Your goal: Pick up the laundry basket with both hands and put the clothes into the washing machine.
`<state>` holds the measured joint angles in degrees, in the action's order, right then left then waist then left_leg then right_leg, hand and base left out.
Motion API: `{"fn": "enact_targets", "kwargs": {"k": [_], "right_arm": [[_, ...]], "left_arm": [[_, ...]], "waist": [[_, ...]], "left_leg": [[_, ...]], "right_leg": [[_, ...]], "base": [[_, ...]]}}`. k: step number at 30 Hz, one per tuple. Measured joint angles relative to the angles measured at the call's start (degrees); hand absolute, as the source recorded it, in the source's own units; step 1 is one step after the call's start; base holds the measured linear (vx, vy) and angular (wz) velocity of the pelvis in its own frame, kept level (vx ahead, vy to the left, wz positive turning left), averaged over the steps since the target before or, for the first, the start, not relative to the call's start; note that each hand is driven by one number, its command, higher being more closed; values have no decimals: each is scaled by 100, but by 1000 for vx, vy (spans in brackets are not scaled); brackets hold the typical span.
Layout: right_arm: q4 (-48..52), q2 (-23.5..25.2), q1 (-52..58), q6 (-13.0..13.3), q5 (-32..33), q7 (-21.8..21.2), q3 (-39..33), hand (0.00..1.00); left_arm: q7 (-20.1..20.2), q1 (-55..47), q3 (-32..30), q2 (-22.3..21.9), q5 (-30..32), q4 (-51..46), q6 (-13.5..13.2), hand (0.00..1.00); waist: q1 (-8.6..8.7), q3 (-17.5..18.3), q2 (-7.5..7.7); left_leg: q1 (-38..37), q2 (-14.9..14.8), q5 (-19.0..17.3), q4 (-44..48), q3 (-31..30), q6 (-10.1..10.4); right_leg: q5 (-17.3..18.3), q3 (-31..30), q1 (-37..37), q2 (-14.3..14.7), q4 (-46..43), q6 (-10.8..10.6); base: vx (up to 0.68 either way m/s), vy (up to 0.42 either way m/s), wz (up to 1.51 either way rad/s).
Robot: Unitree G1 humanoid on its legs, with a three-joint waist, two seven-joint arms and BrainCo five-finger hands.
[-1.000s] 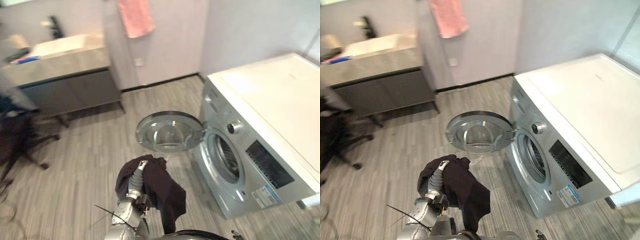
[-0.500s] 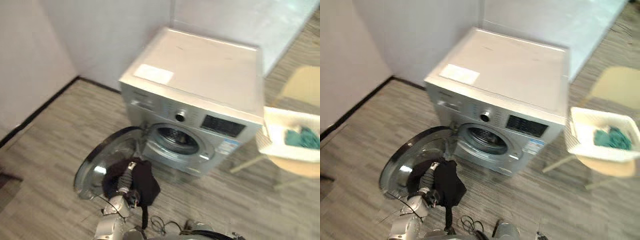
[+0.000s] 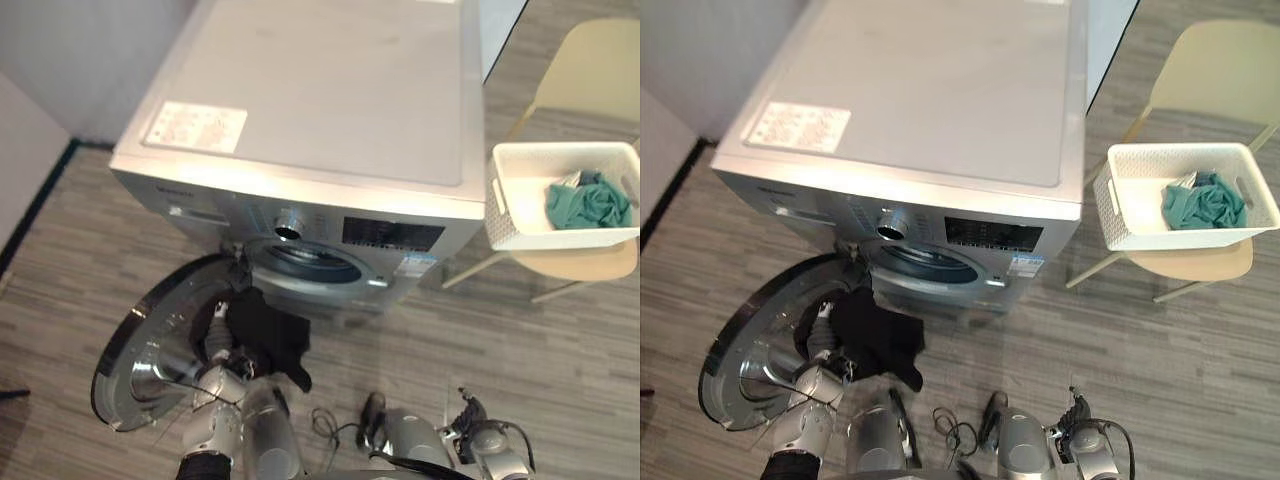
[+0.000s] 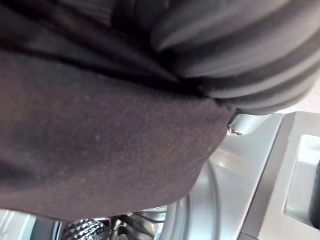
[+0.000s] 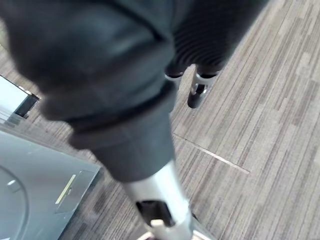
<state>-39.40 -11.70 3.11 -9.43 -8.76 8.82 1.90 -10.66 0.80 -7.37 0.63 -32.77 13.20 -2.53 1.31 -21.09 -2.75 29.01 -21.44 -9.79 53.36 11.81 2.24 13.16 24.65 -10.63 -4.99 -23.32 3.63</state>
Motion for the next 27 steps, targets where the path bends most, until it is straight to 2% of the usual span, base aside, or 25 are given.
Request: {"fn": "enact_targets", "kwargs": {"k": [1,2,3,4,5,6,7,8,9,10,11,13,14,16,18,21,22,24,27], "right_arm": [[160,-3,-17,-2,195,49,10,0],[366,-60,30,-2,363,80,10,0],[902,-237,233,-5,710,27,99,0],[1305,-233,335,-8,814,38,148,0],[1874,-310,490,-37,845,47,147,0],[2835,-521,833,-67,903,63,222,0],[3258,-539,916,-27,1092,108,235,0],[3934,-271,585,356,1483,273,158,0],[3841,-25,127,637,1630,361,242,0],[3746,101,-239,715,1702,378,303,0],[3635,360,-819,821,1777,382,445,0],[3643,642,-1216,1020,1781,357,711,0],[3642,797,-1268,1086,1888,337,828,0],[3637,1063,-1236,1324,2812,262,819,0],[3637,1152,-1186,1550,3314,222,757,0],[3695,1197,-943,2032,4179,162,697,0],[3714,1208,-864,2073,4255,105,707,0],[3902,1278,-569,2234,4347,-10,792,0],[3913,1385,-548,2302,4421,-62,869,0]], "left_arm": [[-101,223,-4,-5,-51,-7,-47,100],[-193,426,-78,-88,-67,-19,-77,100],[-314,636,-226,-251,-118,-28,-172,100],[-386,916,-340,-296,-149,-29,-187,100],[-504,1261,-455,-323,-221,-76,-246,100],[-638,1502,-572,-348,-315,-267,-302,100],[-703,1561,-613,-386,-325,-408,-355,100],[-782,1764,-692,-367,-386,-516,-538,100],[-844,1927,-680,-366,-392,-521,-565,100],[-855,2070,-667,-366,-392,-524,-567,100],[-870,2360,-598,-400,-392,-529,-576,100],[-900,2681,-422,-388,-385,-614,-600,100],[-907,2791,-404,-328,-386,-612,-610,100],[-942,3002,-315,-96,-386,-609,-608,100],[-942,3071,-206,59,-387,-609,-607,100],[-937,3467,-142,463,-406,-598,-597,100],[-938,3562,-110,562,-454,-596,-604,100],[-944,3980,112,1033,-534,-589,-630,100],[-948,4723,520,1510,-725,-573,-681,100]], "waist": [[-50,-121,156],[-46,-143,225],[-22,-169,273],[24,-278,361],[44,-388,567],[39,-528,575],[38,-531,576],[34,-586,496],[29,-623,440],[17,-666,390],[-54,-763,256],[-108,-853,174],[-114,-881,172],[-113,-1009,167],[-72,-1012,170],[-20,-1026,191],[-7,-1027,194],[36,-1033,206],[99,-1050,239]], "left_leg": [[134,142,18,-475,154,27],[267,225,110,-1047,334,81],[399,269,124,-1500,505,-33],[623,367,-59,-1410,575,-85],[923,407,-92,-1124,630,-154],[1352,367,-201,-773,653,-303],[1587,312,-264,-613,691,-337],[2080,192,-430,-259,730,-385],[2364,120,-460,-27,708,-428],[2539,67,-515,103,696,-444],[2883,19,-603,335,652,-501],[3465,5,-645,644,577,-553],[3746,-45,-684,831,538,-586],[4314,-179,-790,1279,415,-644],[4607,-214,-832,1493,393,-696],[5021,-273,-893,1695,393,-725],[5071,-277,-893,1696,393,-724],[5229,-300,-877,1696,392,-705],[5333,-353,-863,1707,405,-721]], "right_leg": [[121,-105,-298,-158,-351,-62],[300,-176,-687,-286,-771,-116],[685,-405,-1191,-352,-1386,-315],[877,-529,-1605,-538,-1815,-370],[1000,-678,-1974,-676,-2213,-411],[1105,-852,-2449,-736,-2592,-457],[1137,-943,-2732,-733,-2742,-438],[1141,-1110,-3344,-700,-3084,-429],[1140,-1164,-3660,-684,-3301,-426],[1144,-1195,-3839,-688,-3425,-428],[1155,-1242,-4208,-691,-3674,-417],[1260,-1344,-4824,-722,-4095,-437],[1297,-1364,-5100,-726,-4293,-423],[1326,-1412,-5624,-707,-4687,-453],[1343,-1494,-5939,-707,-4892,-480],[1336,-1586,-6380,-689,-5094,-472],[1332,-1584,-6429,-688,-5092,-467],[1289,-1581,-6590,-681,-5080,-419],[1207,-1582,-6699,-664,-5049,-389]], "base": [[-26,101,-15],[-44,150,-23],[-24,158,-4],[-24,146,12],[-74,96,18],[-98,57,-5],[-116,90,-52],[-82,75,-58],[-100,60,-51],[-118,37,-26],[-151,6,-13],[-114,-31,1],[-69,-47,-4],[-70,-21,-17],[-52,2,-14],[-76,-2,-9],[-71,-19,-3],[-57,-26,-7],[-17,-22,-10]]}}
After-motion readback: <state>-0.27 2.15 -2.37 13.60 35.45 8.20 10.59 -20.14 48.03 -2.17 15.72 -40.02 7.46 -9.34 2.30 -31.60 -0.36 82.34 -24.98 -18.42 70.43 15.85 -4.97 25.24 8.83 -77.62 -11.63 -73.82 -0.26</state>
